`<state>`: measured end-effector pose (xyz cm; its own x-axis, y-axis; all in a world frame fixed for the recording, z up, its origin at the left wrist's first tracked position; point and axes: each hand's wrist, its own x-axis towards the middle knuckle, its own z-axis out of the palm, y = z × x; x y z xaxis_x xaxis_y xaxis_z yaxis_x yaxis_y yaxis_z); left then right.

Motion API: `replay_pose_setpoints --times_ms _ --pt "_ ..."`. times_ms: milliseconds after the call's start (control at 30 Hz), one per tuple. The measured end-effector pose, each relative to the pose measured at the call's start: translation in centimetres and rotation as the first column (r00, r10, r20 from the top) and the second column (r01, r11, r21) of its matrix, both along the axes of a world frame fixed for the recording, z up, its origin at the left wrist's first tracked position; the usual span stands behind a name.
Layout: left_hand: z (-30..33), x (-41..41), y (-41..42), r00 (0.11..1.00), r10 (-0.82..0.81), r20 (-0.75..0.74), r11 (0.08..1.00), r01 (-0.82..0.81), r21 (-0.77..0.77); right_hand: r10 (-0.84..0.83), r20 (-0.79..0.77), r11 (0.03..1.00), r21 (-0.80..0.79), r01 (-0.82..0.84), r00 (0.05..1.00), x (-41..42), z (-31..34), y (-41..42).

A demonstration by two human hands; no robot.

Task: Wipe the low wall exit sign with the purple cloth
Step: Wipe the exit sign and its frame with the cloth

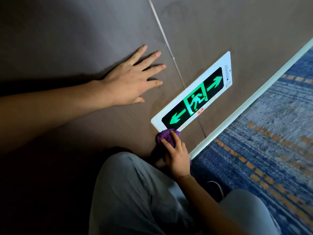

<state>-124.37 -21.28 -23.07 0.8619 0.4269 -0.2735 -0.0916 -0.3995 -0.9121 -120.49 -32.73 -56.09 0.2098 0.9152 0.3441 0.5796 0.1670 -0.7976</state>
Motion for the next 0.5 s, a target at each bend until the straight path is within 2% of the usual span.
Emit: replay_pose_setpoints --times_ms 133,267,333,400,500 --pt "-0.5 0.1 0.3 0.999 -0.015 -0.047 1.0 0.016 0.008 0.027 0.028 0.999 0.023 -0.028 0.999 2.5 0.5 -0.2" --pt "-0.6 0.0 0.4 0.999 -0.016 -0.038 1.0 0.016 -0.004 -0.033 -0.05 0.977 0.208 0.043 0.998 4.1 4.7 1.1" --pt "-0.6 0.1 0.3 0.999 -0.022 -0.037 1.0 0.021 -0.006 -0.023 -0.018 0.962 0.273 0.027 1.0 3.8 6.8 2.1" --pt "-0.6 0.1 0.3 0.999 -0.022 -0.036 1.0 0.022 -0.007 -0.006 0.042 0.958 0.287 -0.006 0.999 3.1 7.3 2.6" --pt "-0.4 0.1 0.2 0.999 -0.023 -0.042 0.999 0.021 -0.029 -0.007 0.049 0.965 0.261 -0.006 0.999 2.1 5.1 2.4"
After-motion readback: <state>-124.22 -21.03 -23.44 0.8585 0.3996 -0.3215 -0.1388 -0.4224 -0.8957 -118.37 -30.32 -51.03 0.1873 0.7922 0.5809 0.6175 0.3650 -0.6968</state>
